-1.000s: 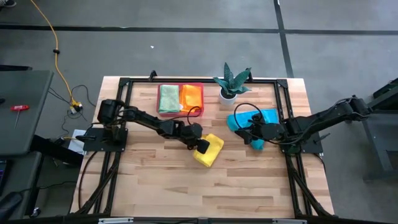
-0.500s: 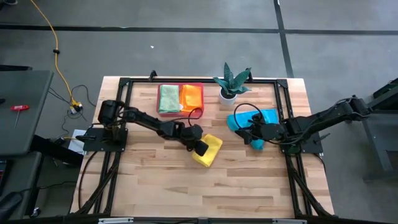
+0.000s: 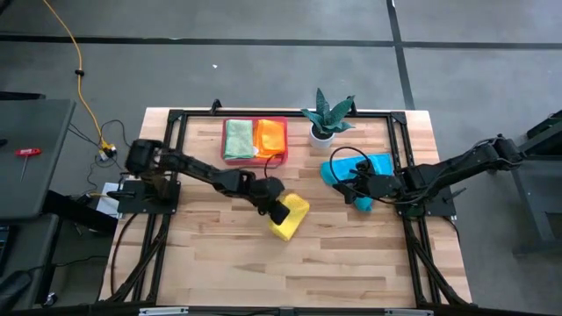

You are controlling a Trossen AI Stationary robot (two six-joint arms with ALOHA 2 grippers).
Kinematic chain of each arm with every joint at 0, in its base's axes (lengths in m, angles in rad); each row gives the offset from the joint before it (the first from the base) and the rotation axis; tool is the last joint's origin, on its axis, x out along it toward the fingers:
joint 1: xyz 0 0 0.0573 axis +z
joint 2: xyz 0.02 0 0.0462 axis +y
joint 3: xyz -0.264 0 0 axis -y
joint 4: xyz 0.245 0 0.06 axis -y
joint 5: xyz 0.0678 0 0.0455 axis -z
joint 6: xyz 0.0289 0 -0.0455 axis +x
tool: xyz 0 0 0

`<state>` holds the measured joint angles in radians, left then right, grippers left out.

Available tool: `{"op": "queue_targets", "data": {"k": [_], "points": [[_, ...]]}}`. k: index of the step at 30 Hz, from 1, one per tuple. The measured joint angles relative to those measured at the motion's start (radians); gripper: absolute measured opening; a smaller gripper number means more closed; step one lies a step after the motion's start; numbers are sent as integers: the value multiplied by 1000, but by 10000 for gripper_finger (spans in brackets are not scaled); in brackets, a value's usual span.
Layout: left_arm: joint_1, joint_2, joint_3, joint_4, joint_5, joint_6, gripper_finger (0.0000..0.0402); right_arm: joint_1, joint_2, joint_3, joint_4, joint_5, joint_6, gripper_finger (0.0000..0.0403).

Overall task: Fold microfiber towels
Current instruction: Put the yellow microfiber towel into the bin

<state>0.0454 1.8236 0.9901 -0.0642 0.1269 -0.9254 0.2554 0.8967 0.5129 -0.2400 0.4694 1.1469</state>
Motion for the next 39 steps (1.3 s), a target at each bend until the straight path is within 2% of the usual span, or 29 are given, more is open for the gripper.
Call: {"op": "queue_targets", "data": {"k": [9,17,29,39], "points": [[88,-252,4,-41,-42,62,2,0,0,0,-11,15,1,170],[261,-415,4,-48,-50,98,1,0,0,0,-11,35,4,170],[518,-412,4,-44,7,118,0,0,0,0,-11,36,5,170],[610,-332,4,-43,14,137,0,0,0,0,-11,36,5,170]]}}
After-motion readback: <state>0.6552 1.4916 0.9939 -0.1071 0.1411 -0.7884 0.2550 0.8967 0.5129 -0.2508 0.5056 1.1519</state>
